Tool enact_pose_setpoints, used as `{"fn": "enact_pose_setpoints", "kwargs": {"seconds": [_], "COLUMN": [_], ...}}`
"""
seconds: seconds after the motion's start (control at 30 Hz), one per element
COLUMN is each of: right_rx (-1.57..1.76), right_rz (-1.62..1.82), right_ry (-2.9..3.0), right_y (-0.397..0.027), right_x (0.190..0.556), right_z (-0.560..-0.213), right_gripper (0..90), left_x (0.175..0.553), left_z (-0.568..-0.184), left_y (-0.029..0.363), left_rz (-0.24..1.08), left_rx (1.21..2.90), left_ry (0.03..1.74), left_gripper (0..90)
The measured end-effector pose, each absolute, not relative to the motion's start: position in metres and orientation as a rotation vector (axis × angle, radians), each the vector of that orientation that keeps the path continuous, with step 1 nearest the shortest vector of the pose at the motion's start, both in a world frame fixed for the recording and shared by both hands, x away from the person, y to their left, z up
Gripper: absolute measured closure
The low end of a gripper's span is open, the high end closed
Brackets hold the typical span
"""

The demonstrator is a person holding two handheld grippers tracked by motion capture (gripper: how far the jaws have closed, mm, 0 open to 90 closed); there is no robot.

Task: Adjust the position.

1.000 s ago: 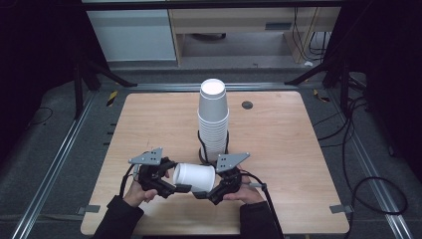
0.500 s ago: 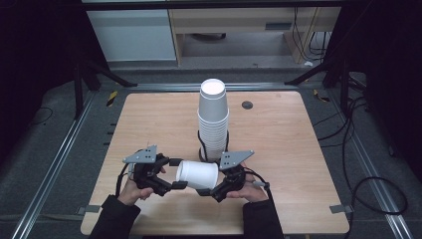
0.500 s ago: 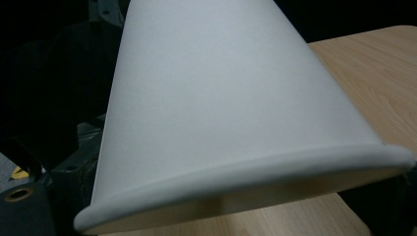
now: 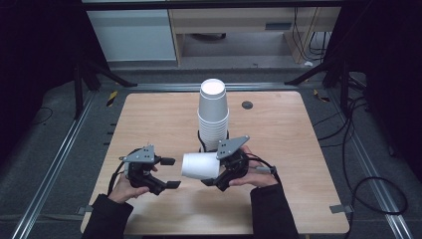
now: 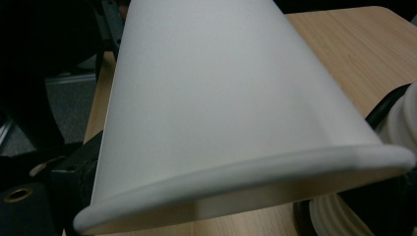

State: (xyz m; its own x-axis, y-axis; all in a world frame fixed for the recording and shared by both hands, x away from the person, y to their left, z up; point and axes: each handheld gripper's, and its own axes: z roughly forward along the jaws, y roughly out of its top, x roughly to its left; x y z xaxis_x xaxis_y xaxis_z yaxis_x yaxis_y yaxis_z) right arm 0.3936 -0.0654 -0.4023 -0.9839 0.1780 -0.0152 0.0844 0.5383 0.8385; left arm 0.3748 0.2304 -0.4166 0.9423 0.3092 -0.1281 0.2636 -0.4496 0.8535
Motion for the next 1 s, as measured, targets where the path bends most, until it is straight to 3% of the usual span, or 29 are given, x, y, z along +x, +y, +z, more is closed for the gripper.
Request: {"fn": "enact_pose_setpoints", "kwargs": {"seconds": [0.53,1.0], "right_rx": [0.090,-0.026], "right_rz": [1.065,0.844], "right_ry": [2.818,2.920], "right_y": [-0.035,-0.009], "right_x": [0.403,0.399], "right_z": [-0.379,-0.399], "right_gripper": [7.5,7.5], "left_x": [0.375,0.373], "left_z": [-0.422,-0.428], "left_y": [0.224,0.212], "left_rz": [0.058,0.057], "left_rx": [2.124,2.217], "left_ry": [0.397,0.369], "left_gripper": [14.9,14.3]}}
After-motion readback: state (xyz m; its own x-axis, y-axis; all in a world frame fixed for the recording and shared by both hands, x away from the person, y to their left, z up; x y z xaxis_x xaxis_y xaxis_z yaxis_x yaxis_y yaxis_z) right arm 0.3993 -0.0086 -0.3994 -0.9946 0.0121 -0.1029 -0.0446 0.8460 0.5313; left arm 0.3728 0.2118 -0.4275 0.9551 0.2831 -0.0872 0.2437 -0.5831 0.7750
